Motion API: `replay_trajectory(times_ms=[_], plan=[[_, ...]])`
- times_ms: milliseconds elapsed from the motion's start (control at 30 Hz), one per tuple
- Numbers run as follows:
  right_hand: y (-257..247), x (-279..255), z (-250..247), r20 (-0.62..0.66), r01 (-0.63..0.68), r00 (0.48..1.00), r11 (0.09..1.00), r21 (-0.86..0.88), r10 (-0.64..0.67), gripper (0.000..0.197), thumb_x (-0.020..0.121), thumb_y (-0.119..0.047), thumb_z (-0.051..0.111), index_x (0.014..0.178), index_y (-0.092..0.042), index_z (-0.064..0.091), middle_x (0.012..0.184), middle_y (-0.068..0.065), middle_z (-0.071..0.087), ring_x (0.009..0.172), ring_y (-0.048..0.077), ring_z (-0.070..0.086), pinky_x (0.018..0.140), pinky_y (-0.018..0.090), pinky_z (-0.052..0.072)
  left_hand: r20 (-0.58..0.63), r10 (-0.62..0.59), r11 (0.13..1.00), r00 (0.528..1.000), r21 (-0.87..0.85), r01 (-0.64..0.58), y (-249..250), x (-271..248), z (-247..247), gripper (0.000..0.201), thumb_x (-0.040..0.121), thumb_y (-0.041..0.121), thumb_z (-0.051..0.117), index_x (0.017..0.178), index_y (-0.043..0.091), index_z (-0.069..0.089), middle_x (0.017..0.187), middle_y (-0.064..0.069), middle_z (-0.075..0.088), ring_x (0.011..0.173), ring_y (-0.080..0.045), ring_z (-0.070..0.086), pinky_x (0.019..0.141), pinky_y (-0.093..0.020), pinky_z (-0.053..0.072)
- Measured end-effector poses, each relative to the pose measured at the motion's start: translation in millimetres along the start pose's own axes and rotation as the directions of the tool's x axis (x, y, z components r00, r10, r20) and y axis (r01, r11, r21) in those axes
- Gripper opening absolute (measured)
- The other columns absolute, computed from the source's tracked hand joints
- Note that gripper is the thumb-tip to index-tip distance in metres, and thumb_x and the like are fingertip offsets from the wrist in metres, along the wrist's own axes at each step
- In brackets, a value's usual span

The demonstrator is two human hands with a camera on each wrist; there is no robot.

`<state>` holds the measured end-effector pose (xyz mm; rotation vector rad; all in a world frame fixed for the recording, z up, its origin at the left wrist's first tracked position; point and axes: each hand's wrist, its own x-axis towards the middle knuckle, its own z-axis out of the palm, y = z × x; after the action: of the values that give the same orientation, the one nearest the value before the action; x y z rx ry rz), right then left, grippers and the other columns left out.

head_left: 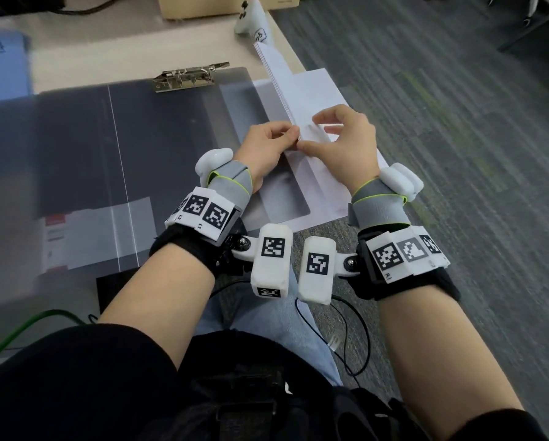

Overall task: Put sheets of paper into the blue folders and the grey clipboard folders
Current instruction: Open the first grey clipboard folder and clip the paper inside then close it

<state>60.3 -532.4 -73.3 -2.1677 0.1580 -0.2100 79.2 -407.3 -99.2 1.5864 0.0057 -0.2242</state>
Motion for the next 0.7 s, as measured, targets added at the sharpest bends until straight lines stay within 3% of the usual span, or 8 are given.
replay_trajectory(times_ms=[100,233,400,533,633,700], plan=[[-1.6,-0.6,-0.1,0.000,-0.016,1.000,1.000,0.007,0.016,0.044,0.064,-0.025,0.084,0.103,-0.014,0.065,0.111,-0.004,0.066,0.104,0.016,0.062,0.092,0.036,0.050,-0.011,-0.026,0.999,1.000,-0.022,0.026,5.2,-1.5,1.1,0.028,0.096,0.010,0.050,0.069,0.013,0.056,0.043,0.014,0.059,0.046,0.007,0.056,0.049,-0.003,0.036],[-3.1,0.5,-2.0,0.007,-0.030,1.000,0.999,0.043,0.030,0.044,0.064,-0.024,0.083,0.103,-0.014,0.064,0.112,-0.002,0.066,0.102,0.015,0.063,0.092,0.033,0.051,-0.031,-0.051,0.997,0.998,-0.053,0.050,11.4,-3.3,1.2,0.028,0.096,0.010,0.049,0.070,0.016,0.056,0.041,0.015,0.058,0.039,0.008,0.052,0.042,-0.003,0.031],[-1.5,1.9,-3.2,0.005,-0.037,0.999,0.996,0.080,0.036,0.038,0.067,-0.019,0.079,0.102,-0.013,0.065,0.112,0.000,0.066,0.101,0.016,0.064,0.091,0.032,0.052,-0.019,-0.069,0.997,0.997,-0.037,0.068,10.6,-3.2,3.2,0.023,0.097,0.012,0.047,0.078,0.013,0.059,0.072,-0.003,0.059,0.041,0.008,0.052,0.042,0.000,0.032],[-0.5,3.0,-9.2,0.006,-0.027,1.000,0.994,0.102,0.026,0.034,0.072,-0.013,0.075,0.104,-0.010,0.064,0.111,0.000,0.065,0.098,0.016,0.066,0.084,0.024,0.052,-0.020,-0.089,0.995,0.996,-0.036,0.088,10.4,-1.0,4.6,0.029,0.097,0.010,0.046,0.070,0.015,0.056,0.073,-0.004,0.059,0.059,-0.004,0.056,0.042,-0.001,0.034],[4.1,6.9,-18.1,-0.058,-0.042,0.997,0.999,0.034,0.044,0.032,0.074,-0.006,0.066,0.106,-0.011,0.064,0.106,-0.004,0.062,0.088,0.014,0.065,0.084,0.027,0.052,-0.019,-0.089,0.995,0.996,-0.051,0.088,11.9,-1.0,3.9,0.031,0.096,0.007,0.045,0.068,0.015,0.055,0.061,0.003,0.064,0.046,0.004,0.058,0.041,-0.002,0.033],[9.4,9.6,-24.0,-0.129,-0.081,0.989,0.993,-0.081,0.070,0.035,0.076,-0.005,0.060,0.110,-0.013,0.063,0.114,-0.002,0.062,0.094,0.016,0.062,0.089,0.032,0.050,-0.025,-0.089,0.995,0.996,-0.051,0.088,11.9,-0.4,2.2,0.033,0.096,0.006,0.044,0.066,0.015,0.053,0.044,0.013,0.062,0.041,0.007,0.056,0.040,-0.002,0.032]])
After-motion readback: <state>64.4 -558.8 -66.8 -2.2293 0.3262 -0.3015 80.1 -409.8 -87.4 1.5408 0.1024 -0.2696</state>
